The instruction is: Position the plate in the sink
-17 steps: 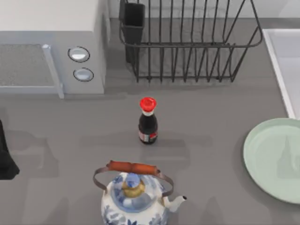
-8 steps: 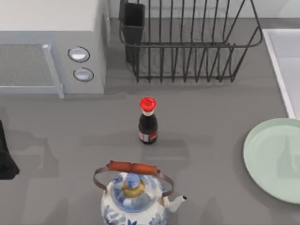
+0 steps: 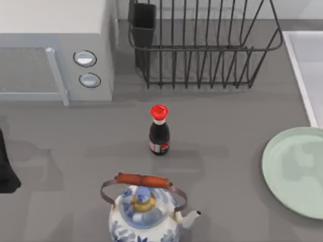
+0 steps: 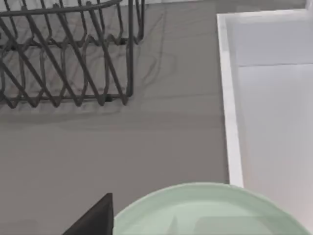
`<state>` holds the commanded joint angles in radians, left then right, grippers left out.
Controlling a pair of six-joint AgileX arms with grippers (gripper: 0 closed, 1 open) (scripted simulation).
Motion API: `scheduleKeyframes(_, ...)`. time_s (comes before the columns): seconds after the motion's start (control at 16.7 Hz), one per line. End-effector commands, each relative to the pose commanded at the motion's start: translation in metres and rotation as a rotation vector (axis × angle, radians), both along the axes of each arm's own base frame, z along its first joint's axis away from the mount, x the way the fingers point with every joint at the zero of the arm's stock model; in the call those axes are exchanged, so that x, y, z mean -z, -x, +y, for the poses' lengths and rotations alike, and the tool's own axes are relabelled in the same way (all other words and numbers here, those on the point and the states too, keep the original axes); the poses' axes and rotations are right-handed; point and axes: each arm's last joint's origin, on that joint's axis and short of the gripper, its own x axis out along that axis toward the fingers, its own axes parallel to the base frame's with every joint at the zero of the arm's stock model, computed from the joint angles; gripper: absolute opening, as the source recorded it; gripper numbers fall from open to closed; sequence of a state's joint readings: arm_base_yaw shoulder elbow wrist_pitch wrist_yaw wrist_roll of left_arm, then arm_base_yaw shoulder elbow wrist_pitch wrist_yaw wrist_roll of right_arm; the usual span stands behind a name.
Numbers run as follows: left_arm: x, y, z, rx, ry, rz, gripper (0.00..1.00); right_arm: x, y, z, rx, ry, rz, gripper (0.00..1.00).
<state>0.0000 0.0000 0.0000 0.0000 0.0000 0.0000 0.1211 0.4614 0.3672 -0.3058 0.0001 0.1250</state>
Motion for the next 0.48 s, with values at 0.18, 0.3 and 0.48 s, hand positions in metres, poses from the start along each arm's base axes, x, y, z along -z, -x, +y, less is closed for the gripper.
scheduleKeyframes(0.18, 0.000, 0.000, 0.000, 0.000, 0.000, 0.000, 1.00, -0.020, -0.031, 0.015, -0.032, -0.020, 0.259, 1.00)
scheduleKeyframes(0.3, 0.000, 0.000, 0.000, 0.000, 0.000, 0.000, 1.00, -0.027, -0.057, 0.030, -0.044, -0.018, 0.442, 1.00)
scheduleKeyframes(0.48, 0.000, 0.000, 0.000, 0.000, 0.000, 0.000, 1.00, -0.024, -0.099, 0.057, -0.045, 0.010, 0.706, 1.00)
